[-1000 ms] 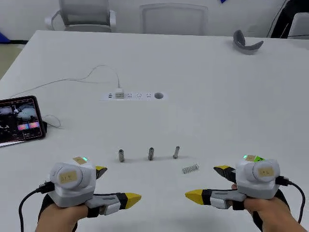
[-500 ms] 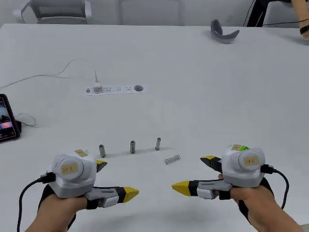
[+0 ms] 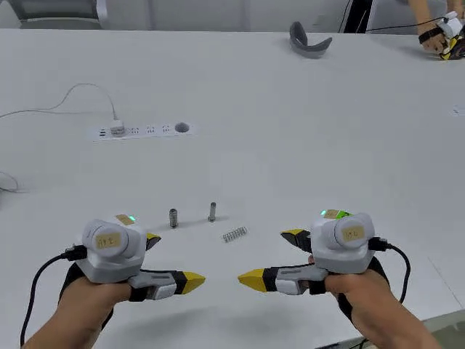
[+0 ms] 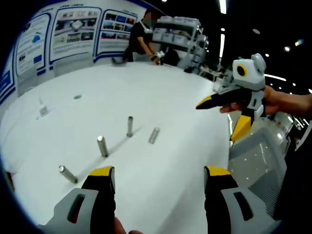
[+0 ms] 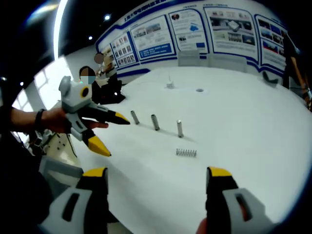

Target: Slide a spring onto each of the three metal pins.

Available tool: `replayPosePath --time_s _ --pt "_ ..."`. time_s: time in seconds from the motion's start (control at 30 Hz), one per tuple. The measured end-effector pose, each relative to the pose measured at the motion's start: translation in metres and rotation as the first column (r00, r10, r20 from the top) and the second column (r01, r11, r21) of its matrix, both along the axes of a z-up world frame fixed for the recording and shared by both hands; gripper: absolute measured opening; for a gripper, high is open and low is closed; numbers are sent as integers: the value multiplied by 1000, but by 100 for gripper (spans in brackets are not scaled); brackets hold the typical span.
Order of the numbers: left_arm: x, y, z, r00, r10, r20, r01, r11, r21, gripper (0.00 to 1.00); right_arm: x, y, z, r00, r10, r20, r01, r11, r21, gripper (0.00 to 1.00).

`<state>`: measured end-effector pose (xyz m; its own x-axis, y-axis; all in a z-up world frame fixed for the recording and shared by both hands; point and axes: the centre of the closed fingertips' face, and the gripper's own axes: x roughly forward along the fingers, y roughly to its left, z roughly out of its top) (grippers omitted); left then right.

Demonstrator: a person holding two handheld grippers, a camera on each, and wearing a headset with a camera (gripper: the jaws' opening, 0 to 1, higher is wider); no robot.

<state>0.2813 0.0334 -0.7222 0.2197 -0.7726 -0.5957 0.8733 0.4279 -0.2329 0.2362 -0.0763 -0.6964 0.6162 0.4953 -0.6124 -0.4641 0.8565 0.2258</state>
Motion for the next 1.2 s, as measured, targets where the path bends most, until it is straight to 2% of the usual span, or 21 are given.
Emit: replayPosePath --time_s 0.37,0.63,0.8,1.2 --pt "2 -29 -10 999 -45 -16 46 999 4 76 -6 -3 3 1000 -12 -1 12 1000 14 84" --pt "10 -47 -15 998 -61 -21 61 998 8 75 -11 0 -1 1000 -8 -15 8 1000 21 85" --pt "15 -57 -21 998 -52 -34 52 999 2 73 -13 0 -3 1000 3 -22 -2 1000 16 85" --pt "30 -84 -44 997 -26 -68 26 1000 2 64 -14 -7 -4 999 7 -34 -7 1000 10 85"
